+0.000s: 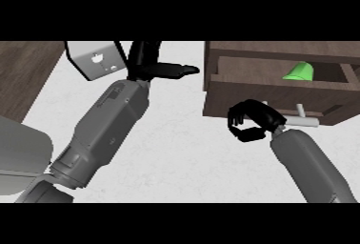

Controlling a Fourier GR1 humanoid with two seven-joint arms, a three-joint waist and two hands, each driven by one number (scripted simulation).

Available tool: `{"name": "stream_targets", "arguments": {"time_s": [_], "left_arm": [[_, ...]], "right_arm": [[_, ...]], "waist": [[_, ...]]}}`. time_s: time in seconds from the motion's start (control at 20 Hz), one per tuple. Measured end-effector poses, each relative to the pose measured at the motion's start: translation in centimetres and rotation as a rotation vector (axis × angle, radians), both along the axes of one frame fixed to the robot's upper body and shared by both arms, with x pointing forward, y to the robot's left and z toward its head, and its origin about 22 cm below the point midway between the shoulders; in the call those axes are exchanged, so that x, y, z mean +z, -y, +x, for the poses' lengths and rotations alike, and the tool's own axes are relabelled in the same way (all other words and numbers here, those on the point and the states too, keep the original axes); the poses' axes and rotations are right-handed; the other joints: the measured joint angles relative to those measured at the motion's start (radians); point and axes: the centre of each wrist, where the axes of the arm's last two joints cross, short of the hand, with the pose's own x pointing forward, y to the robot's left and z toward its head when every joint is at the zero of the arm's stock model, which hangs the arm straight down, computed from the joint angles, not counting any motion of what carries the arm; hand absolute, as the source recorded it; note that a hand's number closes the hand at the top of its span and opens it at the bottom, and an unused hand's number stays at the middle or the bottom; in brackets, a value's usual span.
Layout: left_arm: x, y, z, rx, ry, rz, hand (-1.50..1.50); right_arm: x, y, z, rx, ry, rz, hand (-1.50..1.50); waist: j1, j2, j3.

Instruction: Pick up the cup, place it into the drawer and close the drawer

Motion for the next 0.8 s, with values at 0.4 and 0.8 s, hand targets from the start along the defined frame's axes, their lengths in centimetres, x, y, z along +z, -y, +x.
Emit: {"name": "stream_targets", "arguments": {"time_s": [0.4,0.8], "left_arm": [[-1.1,-3.5,-0.6,-0.025,-0.007,-0.009,-1.5],[-1.6,-4.6,-1.2,-0.06,-0.004,-0.003,-1.5]], "right_arm": [[2.5,3.0,4.7,-0.132,0.127,0.107,1.5],[2.6,4.7,5.1,-0.159,0.079,0.229,1.5]], "waist": [[0.047,0.015,0.005],[0.072,0.018,0.011]]}}
